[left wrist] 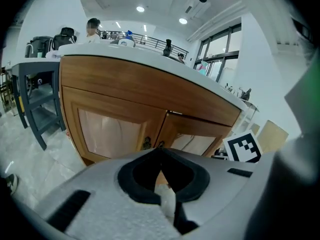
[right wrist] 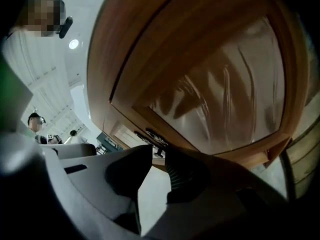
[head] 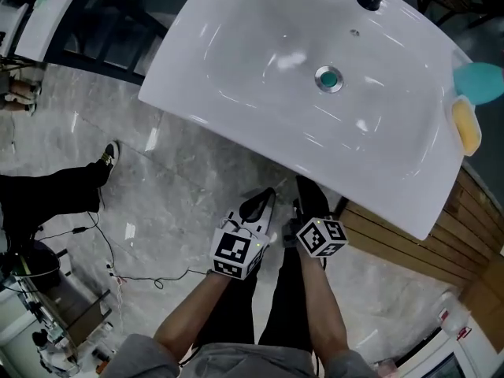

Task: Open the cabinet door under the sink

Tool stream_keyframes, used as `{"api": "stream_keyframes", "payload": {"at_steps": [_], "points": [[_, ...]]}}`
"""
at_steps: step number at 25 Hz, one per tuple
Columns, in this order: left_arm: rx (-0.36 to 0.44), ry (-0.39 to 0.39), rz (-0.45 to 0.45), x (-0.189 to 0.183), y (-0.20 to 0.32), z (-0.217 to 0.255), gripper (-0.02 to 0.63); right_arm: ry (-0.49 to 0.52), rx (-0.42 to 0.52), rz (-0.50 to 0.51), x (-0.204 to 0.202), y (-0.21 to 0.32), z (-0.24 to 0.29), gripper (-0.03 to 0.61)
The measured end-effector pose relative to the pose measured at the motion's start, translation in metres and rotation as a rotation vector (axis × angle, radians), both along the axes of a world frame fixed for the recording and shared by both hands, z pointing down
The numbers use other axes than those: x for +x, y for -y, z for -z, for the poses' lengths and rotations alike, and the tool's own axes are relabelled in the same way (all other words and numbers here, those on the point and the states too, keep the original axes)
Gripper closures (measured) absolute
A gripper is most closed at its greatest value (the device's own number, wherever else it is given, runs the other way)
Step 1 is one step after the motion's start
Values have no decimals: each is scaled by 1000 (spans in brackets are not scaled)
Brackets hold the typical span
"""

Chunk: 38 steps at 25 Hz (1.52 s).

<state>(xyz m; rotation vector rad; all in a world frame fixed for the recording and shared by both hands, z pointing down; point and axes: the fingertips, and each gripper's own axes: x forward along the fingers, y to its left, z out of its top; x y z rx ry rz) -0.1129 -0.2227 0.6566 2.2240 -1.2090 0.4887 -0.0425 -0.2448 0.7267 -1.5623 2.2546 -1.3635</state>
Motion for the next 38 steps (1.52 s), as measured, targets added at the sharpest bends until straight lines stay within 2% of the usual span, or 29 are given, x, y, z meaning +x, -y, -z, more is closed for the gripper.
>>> {"api": "stream_keyframes", "payload": {"at_steps": [6,24,32,38], "points": [[-6,-2,-28,-5,5,-13,606,27,-30,-120,-1,17,-32,485],[-36,-7,-75,-25,2,-25,605,20,-25,-234,-9,29,-53,492],[-36,-24,-58,-35,0,-25,606,-5,-24,-226,-10,28,-52,495],[-21,-48,-95,-46,-10,-18,606,-23,-29,-183,-19,14,-48,495]]}}
